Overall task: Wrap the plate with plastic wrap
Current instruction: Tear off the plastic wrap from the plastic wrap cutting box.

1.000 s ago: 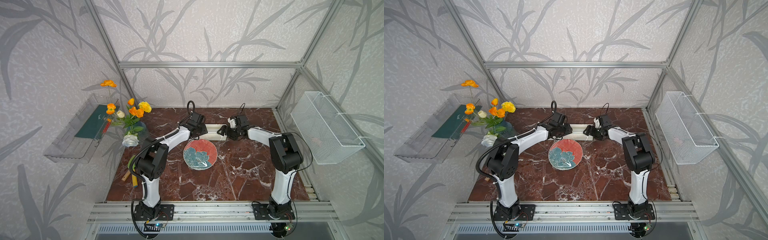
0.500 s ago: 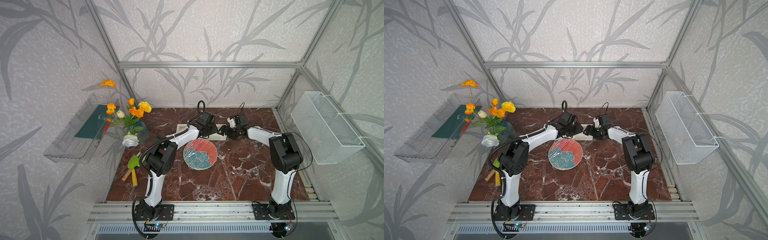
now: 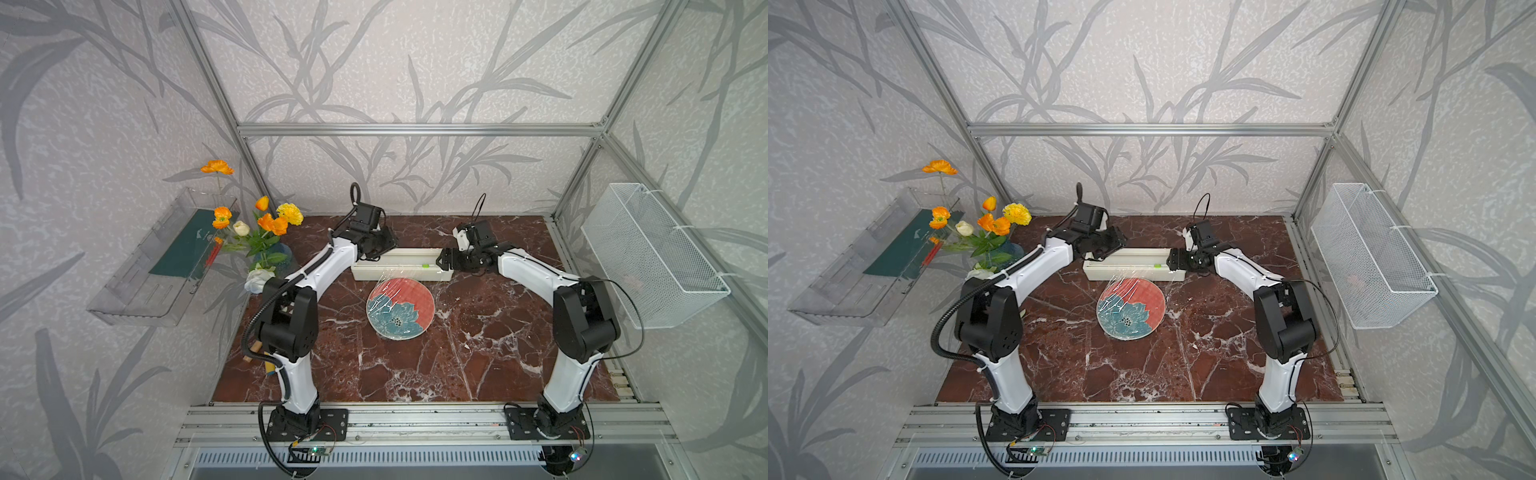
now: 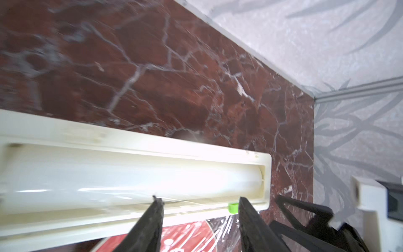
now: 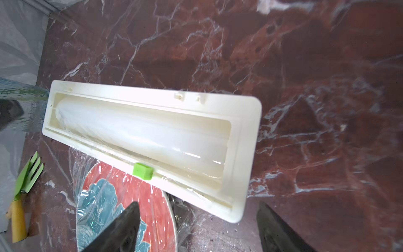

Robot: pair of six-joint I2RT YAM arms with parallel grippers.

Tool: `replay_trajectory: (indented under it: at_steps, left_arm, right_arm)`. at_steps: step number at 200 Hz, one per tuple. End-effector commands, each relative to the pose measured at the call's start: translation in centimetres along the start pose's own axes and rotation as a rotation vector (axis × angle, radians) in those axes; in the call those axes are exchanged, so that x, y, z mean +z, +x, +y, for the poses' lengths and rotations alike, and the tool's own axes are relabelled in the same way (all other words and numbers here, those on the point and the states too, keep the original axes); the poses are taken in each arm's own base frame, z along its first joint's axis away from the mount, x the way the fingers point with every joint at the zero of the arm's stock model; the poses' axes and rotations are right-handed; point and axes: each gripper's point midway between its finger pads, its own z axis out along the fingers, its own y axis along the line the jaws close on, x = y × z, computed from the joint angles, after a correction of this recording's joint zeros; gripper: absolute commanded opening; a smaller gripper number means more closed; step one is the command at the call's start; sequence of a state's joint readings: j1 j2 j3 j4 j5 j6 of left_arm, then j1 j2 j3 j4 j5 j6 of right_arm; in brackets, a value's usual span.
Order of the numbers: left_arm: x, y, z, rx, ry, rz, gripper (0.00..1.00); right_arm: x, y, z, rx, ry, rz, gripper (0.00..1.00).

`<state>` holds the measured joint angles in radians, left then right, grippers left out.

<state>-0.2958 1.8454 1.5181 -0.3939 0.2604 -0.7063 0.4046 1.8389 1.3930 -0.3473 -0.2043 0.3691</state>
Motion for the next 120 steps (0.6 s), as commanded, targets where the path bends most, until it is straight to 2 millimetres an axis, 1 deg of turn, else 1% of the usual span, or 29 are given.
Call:
replay_trajectory:
  at_steps: [1, 27, 36, 41, 43, 52, 70, 85, 106, 108, 120]
  left_arm:
    - [0.7, 1.6, 1.3, 0.014, -0.001, 0.054, 0.55]
    - [1.6, 1.7, 2.6, -0.006, -0.008, 0.068, 0.54]
    - [1.9, 1.7, 2.9, -0.009, -0.012, 0.070, 0.55]
    - [2.1, 1.7, 3.0, -0.011, -0.013, 0.070, 0.55]
    - [2.1, 1.7, 3.1, -0.012, -0.014, 0.070, 0.55]
    - [2.4, 1.8, 3.4, -0.015, -0.016, 0.075, 0.55]
    - [2.9, 1.9, 4.1, -0.020, -0.027, 0.085, 0.55]
    - [3.3, 2.2, 5.0, -0.030, -0.039, 0.093, 0.54]
    - [3.7, 2.4, 5.9, -0.046, -0.047, 0.101, 0.54]
    - [3.7, 2.4, 6.0, -0.048, -0.048, 0.102, 0.54]
    - [3.9, 2.5, 6.4, -0.053, -0.052, 0.106, 0.54]
  right_arm:
    - [-0.7, -0.6, 1.4, -0.142, 0.117, -0.023, 0.83]
    - [1.0, -0.4, 3.2, -0.267, 0.197, 0.002, 0.84]
    - [1.8, -0.2, 3.6, -0.304, 0.221, 0.019, 0.84]
    - [1.9, -0.3, 3.7, -0.309, 0.232, 0.018, 0.84]
    - [2.1, -0.1, 3.8, -0.315, 0.240, 0.027, 0.84]
    - [2.5, 0.0, 4.0, -0.326, 0.256, 0.034, 0.84]
    - [3.3, 0.5, 4.0, -0.343, 0.289, 0.056, 0.84]
    - [3.8, 1.0, 3.5, -0.347, 0.311, 0.072, 0.84]
    - [3.9, 1.0, 2.7, -0.354, 0.355, 0.072, 0.84]
    - [3.9, 1.0, 2.6, -0.390, 0.361, 0.078, 0.86]
    - [3.9, 1.0, 2.1, -0.398, 0.384, 0.076, 0.87]
